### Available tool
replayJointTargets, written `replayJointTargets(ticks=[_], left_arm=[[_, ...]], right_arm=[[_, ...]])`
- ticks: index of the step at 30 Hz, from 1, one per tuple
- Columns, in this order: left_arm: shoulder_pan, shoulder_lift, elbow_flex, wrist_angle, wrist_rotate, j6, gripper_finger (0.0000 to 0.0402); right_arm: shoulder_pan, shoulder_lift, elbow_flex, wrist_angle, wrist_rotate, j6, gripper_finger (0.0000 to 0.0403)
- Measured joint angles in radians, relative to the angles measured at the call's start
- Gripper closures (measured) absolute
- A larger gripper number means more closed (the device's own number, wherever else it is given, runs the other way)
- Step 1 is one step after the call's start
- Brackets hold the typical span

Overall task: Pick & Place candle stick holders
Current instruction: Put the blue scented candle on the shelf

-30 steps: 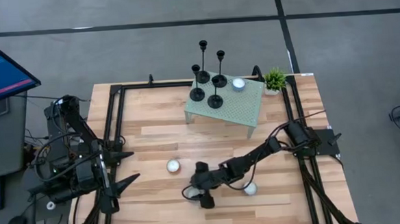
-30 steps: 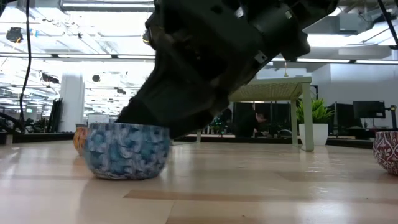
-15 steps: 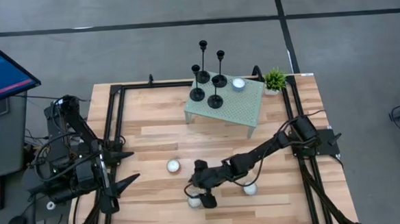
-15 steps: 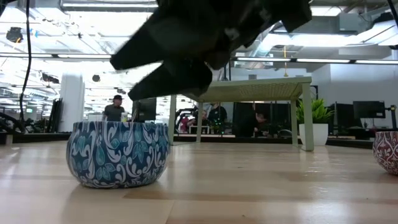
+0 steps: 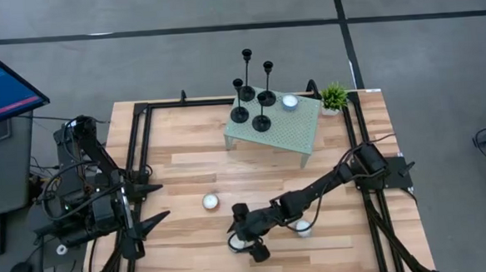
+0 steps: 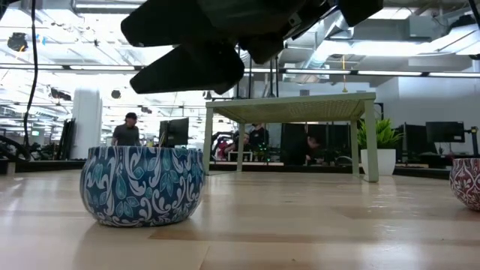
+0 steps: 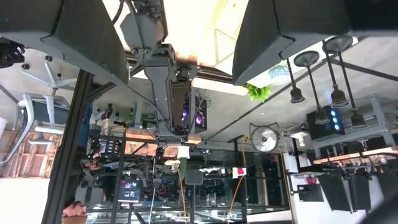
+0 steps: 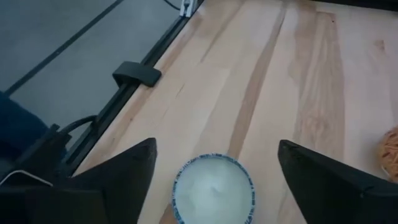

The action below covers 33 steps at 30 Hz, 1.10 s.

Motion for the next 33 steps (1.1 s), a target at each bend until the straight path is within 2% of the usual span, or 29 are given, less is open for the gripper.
replayJointTargets(ticks=[5,8,17,24,30,33], left_arm=[[0.0,0.003,0.0,0.0,0.0,0.0,0.0114],[0.0,0.005,0.0,0.0,0.0,0.0,0.0114],[0.0,0.011,0.0,0.0,0.0,0.0,0.0114],[0.0,0.011,0.0,0.0,0.0,-0.003,0.0114],[0.001,0.011,0.0,0.0,0.0,-0.003,0.0114],[0.001,0.011,0.0,0.001,0.0,-0.003,0.0114]], right_arm=[[0.01,0.0,0.0,0.007,-0.021,-0.03,0.0026],[0.021,0.0,0.0,0.007,0.023,-0.067,0.0007],[0.017,0.002,0.0,0.006,0.037,-0.064,0.0016],[0.012,0.102,0.007,0.052,0.044,-0.055,0.0015],[-0.013,0.163,0.009,0.048,0.019,0.055,0.0014],[-0.009,0.177,0.012,0.06,0.007,0.061,0.0016]])
